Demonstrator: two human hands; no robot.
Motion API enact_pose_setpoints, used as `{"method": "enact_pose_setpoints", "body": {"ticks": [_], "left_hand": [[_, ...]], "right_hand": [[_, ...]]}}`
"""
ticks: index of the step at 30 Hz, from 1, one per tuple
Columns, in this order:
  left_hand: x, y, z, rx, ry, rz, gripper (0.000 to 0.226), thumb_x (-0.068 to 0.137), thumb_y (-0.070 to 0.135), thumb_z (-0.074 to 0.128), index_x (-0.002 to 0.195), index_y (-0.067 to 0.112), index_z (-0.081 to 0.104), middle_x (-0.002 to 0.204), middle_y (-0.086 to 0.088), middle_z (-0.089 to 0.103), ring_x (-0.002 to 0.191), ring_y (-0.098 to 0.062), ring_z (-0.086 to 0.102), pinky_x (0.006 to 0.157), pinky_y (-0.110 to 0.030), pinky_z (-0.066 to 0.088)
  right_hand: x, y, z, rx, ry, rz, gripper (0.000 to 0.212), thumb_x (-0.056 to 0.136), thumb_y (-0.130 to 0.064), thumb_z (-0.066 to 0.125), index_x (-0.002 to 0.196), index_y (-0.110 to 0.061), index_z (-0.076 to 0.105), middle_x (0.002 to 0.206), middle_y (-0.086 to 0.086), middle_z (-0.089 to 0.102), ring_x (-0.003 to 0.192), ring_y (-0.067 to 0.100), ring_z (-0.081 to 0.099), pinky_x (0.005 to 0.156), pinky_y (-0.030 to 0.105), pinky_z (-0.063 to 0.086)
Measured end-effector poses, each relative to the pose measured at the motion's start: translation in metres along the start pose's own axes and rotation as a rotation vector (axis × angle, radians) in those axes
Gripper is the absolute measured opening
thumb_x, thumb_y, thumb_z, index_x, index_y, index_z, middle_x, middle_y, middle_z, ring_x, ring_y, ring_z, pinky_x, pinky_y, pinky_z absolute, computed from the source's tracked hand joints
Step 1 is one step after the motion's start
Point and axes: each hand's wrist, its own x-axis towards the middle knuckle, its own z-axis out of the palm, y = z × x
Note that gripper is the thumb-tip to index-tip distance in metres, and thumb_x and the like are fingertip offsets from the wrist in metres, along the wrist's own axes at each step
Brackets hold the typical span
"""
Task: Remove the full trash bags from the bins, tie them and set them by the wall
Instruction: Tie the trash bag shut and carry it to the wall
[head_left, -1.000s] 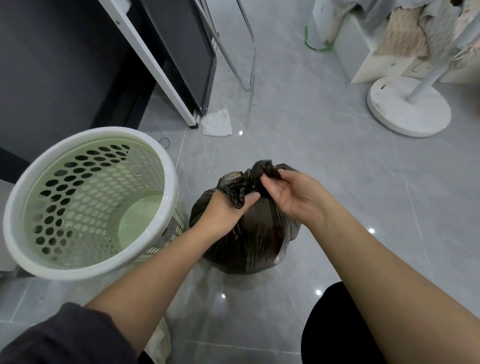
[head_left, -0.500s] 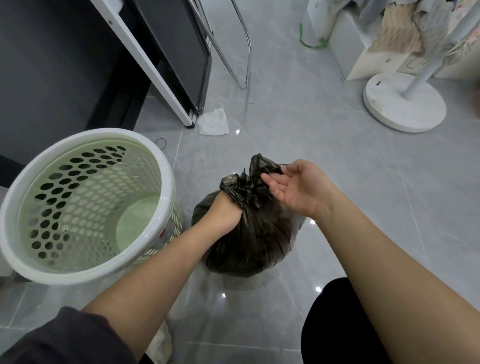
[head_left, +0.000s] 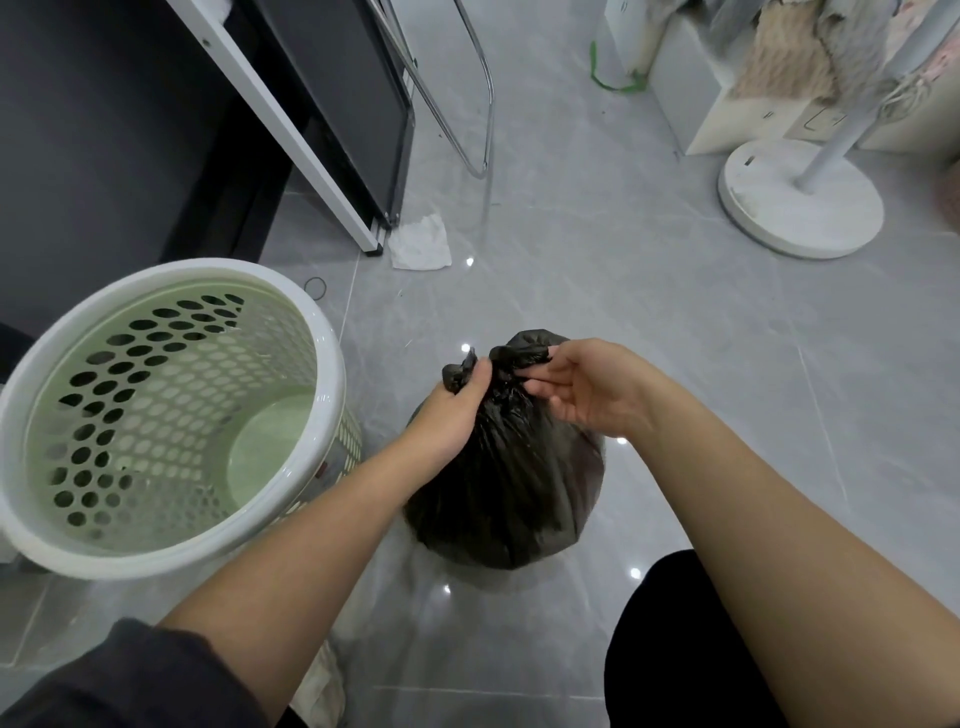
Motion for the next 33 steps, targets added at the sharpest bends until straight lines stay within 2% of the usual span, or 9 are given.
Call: {"method": "enact_pose_setpoints", "body": {"ticks": [5, 7, 10, 13, 16, 19, 24, 30, 33], "left_hand": [[0.001, -0.006, 0.006, 0.018, 0.069, -0.003, 0.038, 0.067, 0.067, 0.049, 0.079, 0.036, 0.067, 0.091, 0.002, 0.072, 0.094, -0.022, 0.066, 0.094, -0.047, 0.049], [0.003, -0.007, 0.007, 0.059, 0.08, 0.044, 0.028, 0.068, 0.06, 0.052, 0.068, 0.037, 0.067, 0.083, -0.001, 0.072, 0.089, -0.025, 0.067, 0.09, -0.05, 0.051], [0.0, -0.002, 0.005, 0.098, 0.098, 0.104, 0.038, 0.076, 0.06, 0.05, 0.069, 0.027, 0.065, 0.079, -0.004, 0.07, 0.087, -0.028, 0.067, 0.084, -0.046, 0.053], [-0.002, 0.003, 0.003, 0.043, 0.126, 0.124, 0.046, 0.085, 0.062, 0.044, 0.083, 0.022, 0.065, 0.085, -0.002, 0.07, 0.087, -0.021, 0.065, 0.084, -0.038, 0.052], [-0.002, 0.009, 0.002, -0.092, 0.141, 0.139, 0.036, 0.096, 0.046, 0.042, 0.086, 0.017, 0.06, 0.084, 0.0, 0.063, 0.079, -0.01, 0.058, 0.073, -0.025, 0.046], [-0.004, 0.009, -0.001, -0.166, 0.134, 0.13, 0.032, 0.096, 0.042, 0.044, 0.08, 0.019, 0.06, 0.084, 0.002, 0.063, 0.08, -0.011, 0.058, 0.073, -0.025, 0.044], [-0.002, 0.002, -0.008, 0.052, -0.109, 0.276, 0.01, 0.083, 0.025, 0.068, 0.079, 0.03, 0.061, 0.082, 0.013, 0.064, 0.072, 0.01, 0.061, 0.062, -0.006, 0.045], [0.007, -0.004, -0.004, 0.135, -0.136, 0.252, 0.009, 0.079, 0.035, 0.071, 0.078, 0.027, 0.067, 0.082, 0.004, 0.068, 0.083, -0.012, 0.063, 0.079, -0.032, 0.049], [0.005, 0.0, -0.001, 0.107, -0.115, 0.211, 0.034, 0.072, 0.055, 0.062, 0.089, 0.026, 0.067, 0.094, -0.002, 0.07, 0.093, -0.019, 0.064, 0.086, -0.039, 0.049]], "right_hand": [[0.0, 0.003, -0.001, -0.375, 0.064, -0.192, 0.021, 0.085, -0.005, 0.051, 0.093, -0.003, 0.071, 0.08, 0.003, 0.073, 0.055, 0.009, 0.054, 0.048, 0.02, 0.036], [-0.001, 0.006, 0.0, -0.628, 0.126, -0.338, 0.021, 0.084, -0.004, 0.052, 0.083, -0.011, 0.072, 0.075, 0.002, 0.072, 0.055, 0.009, 0.056, 0.051, 0.02, 0.043], [-0.001, 0.005, 0.003, -0.825, 0.247, -0.549, 0.028, 0.081, -0.002, 0.05, 0.083, -0.018, 0.074, 0.075, 0.0, 0.07, 0.071, 0.016, 0.063, 0.07, 0.028, 0.052], [-0.001, 0.004, 0.001, -0.81, 0.224, -0.57, 0.032, 0.085, 0.002, 0.044, 0.089, -0.015, 0.07, 0.071, -0.009, 0.061, 0.067, 0.008, 0.058, 0.063, 0.023, 0.048], [0.002, 0.009, -0.001, -0.744, 0.142, -0.403, 0.027, 0.093, -0.003, 0.038, 0.093, -0.015, 0.062, 0.081, 0.005, 0.063, 0.068, 0.016, 0.06, 0.065, 0.029, 0.056], [0.004, 0.007, -0.002, -0.652, 0.163, -0.319, 0.023, 0.094, -0.004, 0.04, 0.094, -0.009, 0.062, 0.079, 0.007, 0.059, 0.057, 0.018, 0.055, 0.058, 0.025, 0.053], [-0.002, 0.004, -0.005, -0.458, 0.094, -0.157, 0.015, 0.093, -0.008, 0.048, 0.087, -0.004, 0.061, 0.08, 0.012, 0.057, 0.056, 0.017, 0.051, 0.046, 0.019, 0.048], [0.0, 0.005, -0.003, -0.301, 0.067, -0.174, 0.011, 0.09, -0.005, 0.054, 0.092, 0.0, 0.063, 0.089, 0.015, 0.065, 0.072, 0.021, 0.065, 0.053, 0.02, 0.056], [0.002, 0.005, -0.005, -0.351, 0.128, -0.283, 0.011, 0.089, -0.006, 0.055, 0.085, -0.006, 0.065, 0.083, 0.011, 0.06, 0.066, 0.016, 0.058, 0.059, 0.021, 0.058]]}}
